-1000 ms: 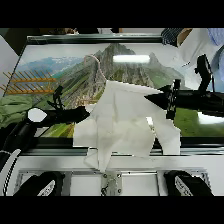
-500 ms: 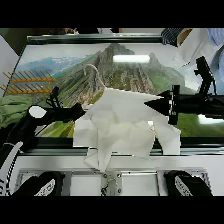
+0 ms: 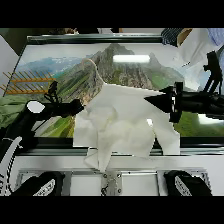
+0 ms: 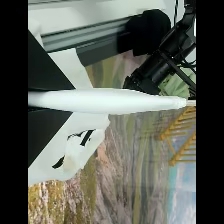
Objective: Fold the clothes and pants, and hang the long-sleeved shirts on hangers.
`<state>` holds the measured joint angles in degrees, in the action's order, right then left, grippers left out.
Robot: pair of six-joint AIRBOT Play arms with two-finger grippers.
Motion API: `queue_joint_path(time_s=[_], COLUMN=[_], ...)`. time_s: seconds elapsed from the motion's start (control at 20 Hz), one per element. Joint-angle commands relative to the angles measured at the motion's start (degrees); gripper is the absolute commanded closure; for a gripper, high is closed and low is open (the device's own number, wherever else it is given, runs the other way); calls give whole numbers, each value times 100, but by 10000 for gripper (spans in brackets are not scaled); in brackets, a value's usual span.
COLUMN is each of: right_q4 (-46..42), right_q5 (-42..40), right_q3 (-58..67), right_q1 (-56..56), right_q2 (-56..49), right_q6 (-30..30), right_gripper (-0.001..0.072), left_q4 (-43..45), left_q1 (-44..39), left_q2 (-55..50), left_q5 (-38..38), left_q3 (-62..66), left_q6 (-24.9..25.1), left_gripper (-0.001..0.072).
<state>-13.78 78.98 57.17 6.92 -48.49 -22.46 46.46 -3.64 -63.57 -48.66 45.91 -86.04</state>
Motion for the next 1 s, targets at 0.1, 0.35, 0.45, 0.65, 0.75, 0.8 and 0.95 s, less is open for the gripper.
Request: queue_joint_path(time_s=[0.1, 0.35, 0.45, 0.65, 0.75, 0.8, 0.95], right_q4=[-127, -1180, -1639, -1851, -2013, -2009, -1939], right_q5=[79, 404, 520, 798, 848, 846, 741], right_q3=[7, 7, 7, 7, 7, 7, 7], right_q1=[-7, -7, -7, -7, -7, -7, -20], right_q2=[103, 138, 168, 175, 173, 175, 179], right_q6=[-234, -691, -761, -780, -844, -841, -815], right_gripper=[684, 684, 684, 684, 684, 683, 684], left_q4=[411, 520, 553, 955, 953, 951, 949], left_q1=[79, 334, 358, 358, 358, 356, 184], left_q2=[-101, -599, -713, -839, -839, -837, -839], left_q5=[-83, -566, -612, -796, -798, -800, -844], left_q3=[455, 1178, 1464, 1779, 1779, 1779, 1779], left_q6=[9, 31, 61, 59, 59, 59, 83], left_gripper=[689, 689, 689, 689, 689, 689, 689])
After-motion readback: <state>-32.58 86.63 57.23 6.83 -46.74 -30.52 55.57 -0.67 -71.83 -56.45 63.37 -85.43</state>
